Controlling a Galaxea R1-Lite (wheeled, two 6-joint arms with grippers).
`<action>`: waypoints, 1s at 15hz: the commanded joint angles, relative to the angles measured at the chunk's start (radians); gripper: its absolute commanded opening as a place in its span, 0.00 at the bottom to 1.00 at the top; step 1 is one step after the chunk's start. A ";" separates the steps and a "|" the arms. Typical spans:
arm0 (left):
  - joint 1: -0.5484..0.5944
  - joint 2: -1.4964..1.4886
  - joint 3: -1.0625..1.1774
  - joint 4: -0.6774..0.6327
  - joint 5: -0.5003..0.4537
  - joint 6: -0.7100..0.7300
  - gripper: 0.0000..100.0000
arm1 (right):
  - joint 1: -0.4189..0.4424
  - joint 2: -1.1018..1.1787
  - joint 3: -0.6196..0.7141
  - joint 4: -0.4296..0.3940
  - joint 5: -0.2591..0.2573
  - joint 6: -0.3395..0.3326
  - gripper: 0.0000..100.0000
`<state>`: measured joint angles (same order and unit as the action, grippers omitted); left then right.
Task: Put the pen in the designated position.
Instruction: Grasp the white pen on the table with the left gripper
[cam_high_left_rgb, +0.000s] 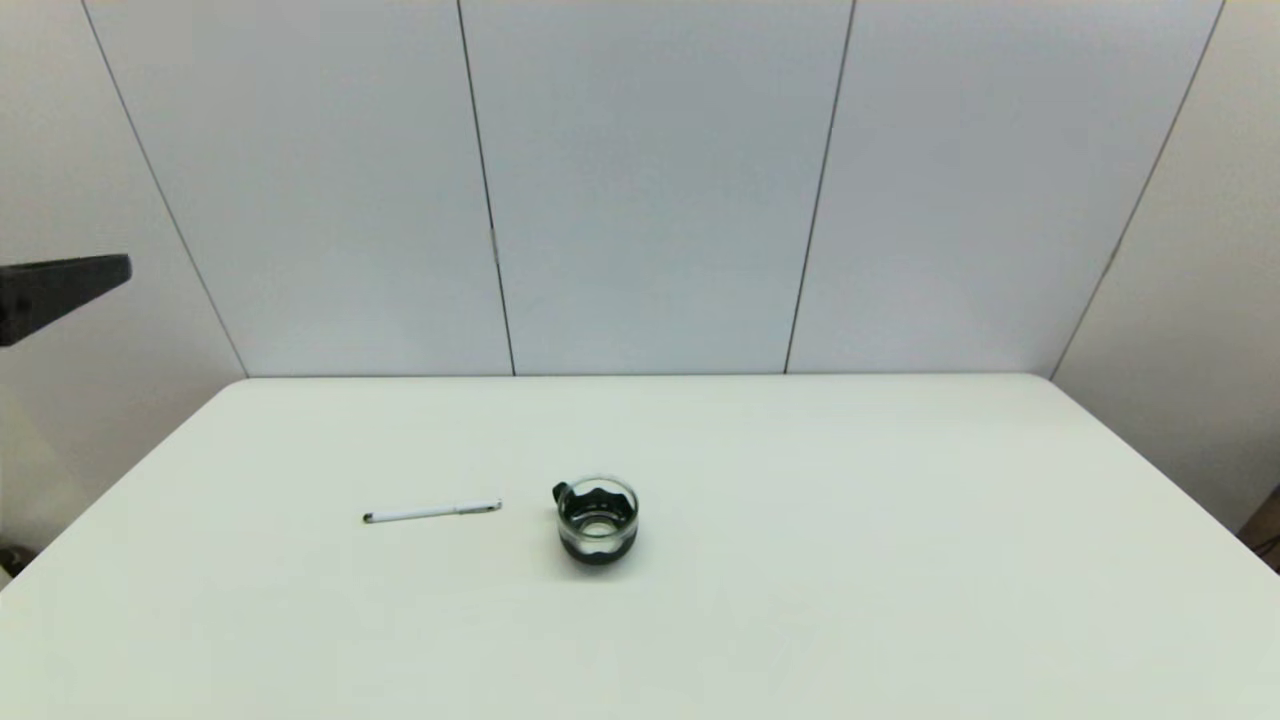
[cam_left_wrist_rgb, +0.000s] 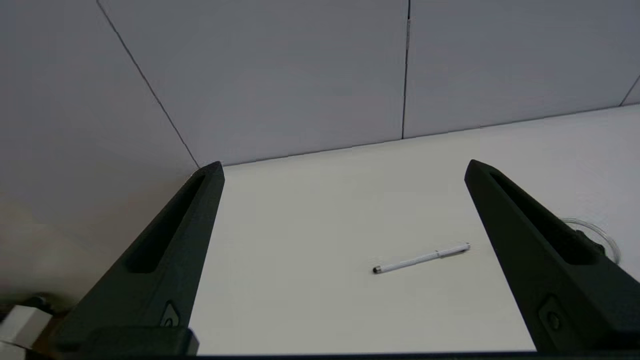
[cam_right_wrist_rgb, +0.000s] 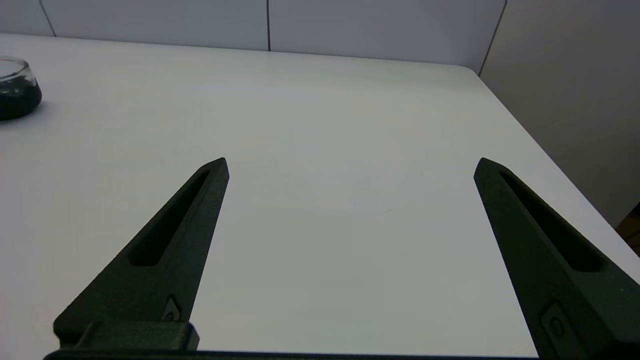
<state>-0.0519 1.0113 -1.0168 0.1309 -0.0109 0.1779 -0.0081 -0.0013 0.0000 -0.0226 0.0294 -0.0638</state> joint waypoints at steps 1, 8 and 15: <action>-0.014 0.198 -0.166 0.154 -0.067 0.112 1.00 | 0.000 0.001 0.014 0.000 0.000 -0.001 1.00; -0.014 0.431 -0.417 0.546 -0.227 0.514 1.00 | 0.000 0.001 0.014 0.000 0.000 -0.001 1.00; -0.014 0.632 -0.606 0.800 -0.293 0.828 1.00 | -0.001 0.001 0.014 0.000 0.000 -0.001 1.00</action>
<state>-0.0662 1.5696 -1.5843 0.9000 -0.2847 0.9549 -0.0081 -0.0013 0.0000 -0.0221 0.0287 -0.0634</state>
